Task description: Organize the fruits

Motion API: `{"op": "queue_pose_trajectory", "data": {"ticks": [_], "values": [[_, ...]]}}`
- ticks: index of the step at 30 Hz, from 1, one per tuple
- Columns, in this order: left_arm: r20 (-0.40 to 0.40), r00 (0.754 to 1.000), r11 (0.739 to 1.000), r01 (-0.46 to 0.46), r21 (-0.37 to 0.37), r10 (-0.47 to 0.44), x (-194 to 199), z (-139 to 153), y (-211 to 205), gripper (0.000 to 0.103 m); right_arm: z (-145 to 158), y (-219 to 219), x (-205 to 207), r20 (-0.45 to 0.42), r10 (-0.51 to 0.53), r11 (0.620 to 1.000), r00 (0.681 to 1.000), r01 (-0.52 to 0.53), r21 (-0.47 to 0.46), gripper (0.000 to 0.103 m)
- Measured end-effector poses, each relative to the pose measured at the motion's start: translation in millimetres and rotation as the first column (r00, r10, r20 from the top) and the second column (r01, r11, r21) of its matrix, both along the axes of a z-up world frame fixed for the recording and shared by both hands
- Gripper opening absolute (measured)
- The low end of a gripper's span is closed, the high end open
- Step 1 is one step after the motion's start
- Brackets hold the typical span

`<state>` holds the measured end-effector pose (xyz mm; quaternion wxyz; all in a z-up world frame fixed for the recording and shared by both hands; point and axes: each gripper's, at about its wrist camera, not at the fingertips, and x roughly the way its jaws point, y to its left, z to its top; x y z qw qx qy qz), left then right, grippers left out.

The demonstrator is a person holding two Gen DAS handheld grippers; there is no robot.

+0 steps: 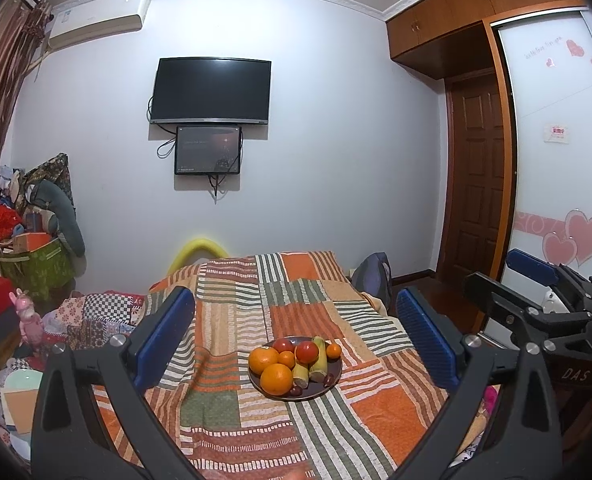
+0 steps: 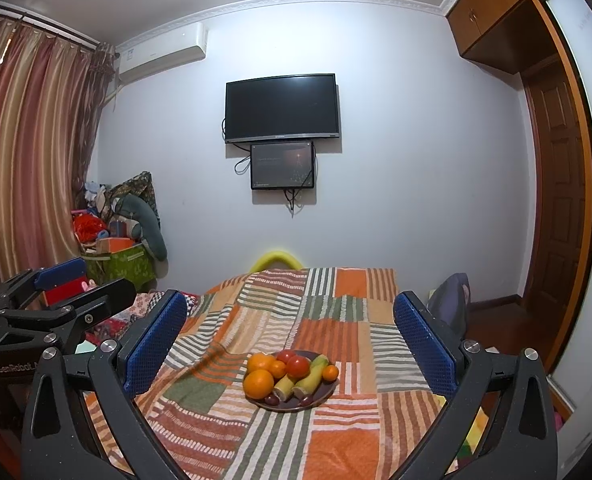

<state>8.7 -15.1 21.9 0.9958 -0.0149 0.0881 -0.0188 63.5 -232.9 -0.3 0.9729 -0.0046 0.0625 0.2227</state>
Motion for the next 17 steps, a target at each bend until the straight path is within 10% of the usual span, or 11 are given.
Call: {"op": "queue_pose_trajectory", "data": {"ticks": [17], "values": [[-0.025,0.999,0.999,0.031,-0.013,-0.031,3.9,-3.0,-1.8,0.102,-4.0,-4.3,6.0,-0.019,-0.018,1.000,1.000,0.018,0.016,0.103]]}}
